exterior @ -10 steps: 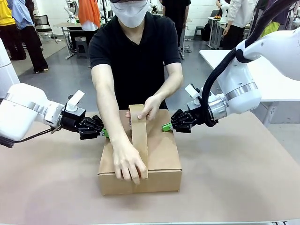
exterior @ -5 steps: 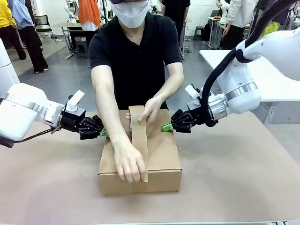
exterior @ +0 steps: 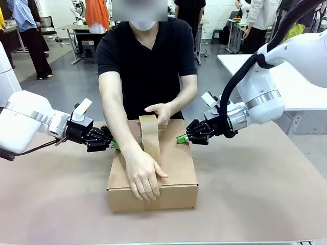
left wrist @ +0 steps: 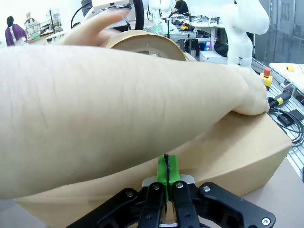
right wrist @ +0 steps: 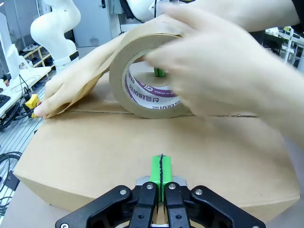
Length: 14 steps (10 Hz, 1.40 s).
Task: Wrap the clocks to prevent damage.
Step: After the human seals the box with tape, release both hands from the side flaps of the Package Box.
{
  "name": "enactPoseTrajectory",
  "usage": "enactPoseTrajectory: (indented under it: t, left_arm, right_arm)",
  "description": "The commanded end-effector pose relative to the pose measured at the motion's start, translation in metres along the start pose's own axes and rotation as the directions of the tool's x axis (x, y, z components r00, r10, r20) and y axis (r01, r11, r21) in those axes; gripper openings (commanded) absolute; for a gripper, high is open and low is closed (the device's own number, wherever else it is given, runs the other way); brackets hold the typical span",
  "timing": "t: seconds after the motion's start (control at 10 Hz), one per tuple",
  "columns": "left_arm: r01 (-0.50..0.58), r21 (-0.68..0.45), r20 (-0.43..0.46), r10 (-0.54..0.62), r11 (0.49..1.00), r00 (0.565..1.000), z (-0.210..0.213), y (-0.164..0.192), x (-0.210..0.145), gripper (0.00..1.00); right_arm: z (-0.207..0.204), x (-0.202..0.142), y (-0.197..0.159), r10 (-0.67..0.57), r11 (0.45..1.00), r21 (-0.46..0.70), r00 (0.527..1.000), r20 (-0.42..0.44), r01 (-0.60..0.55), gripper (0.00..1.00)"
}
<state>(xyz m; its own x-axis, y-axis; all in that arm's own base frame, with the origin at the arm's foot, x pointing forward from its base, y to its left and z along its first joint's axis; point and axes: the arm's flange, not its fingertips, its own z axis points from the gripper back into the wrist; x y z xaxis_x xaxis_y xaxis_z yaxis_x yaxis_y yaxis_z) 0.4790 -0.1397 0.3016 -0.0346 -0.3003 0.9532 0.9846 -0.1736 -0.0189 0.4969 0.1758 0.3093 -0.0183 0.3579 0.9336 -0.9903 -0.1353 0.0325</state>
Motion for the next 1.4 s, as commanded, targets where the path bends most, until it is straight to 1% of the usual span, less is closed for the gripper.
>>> enactPoseTrajectory:
  t: [0.0, 1.3]
  left_arm:
    - [0.000, 0.008, -0.009, 0.000, 1.000, 1.000, 0.0001, -0.0003, -0.0019, 0.00]
    - [0.000, 0.008, -0.009, 0.000, 1.000, 1.000, 0.0001, -0.0003, -0.0019, 0.00]
  right_arm:
    - [-0.0028, -0.0027, 0.0003, -0.006, 1.000, -0.004, 1.000, -0.006, 0.006, 0.01]
    - [-0.0028, -0.0027, 0.0003, -0.006, 1.000, -0.004, 1.000, -0.006, 0.006, 0.01]
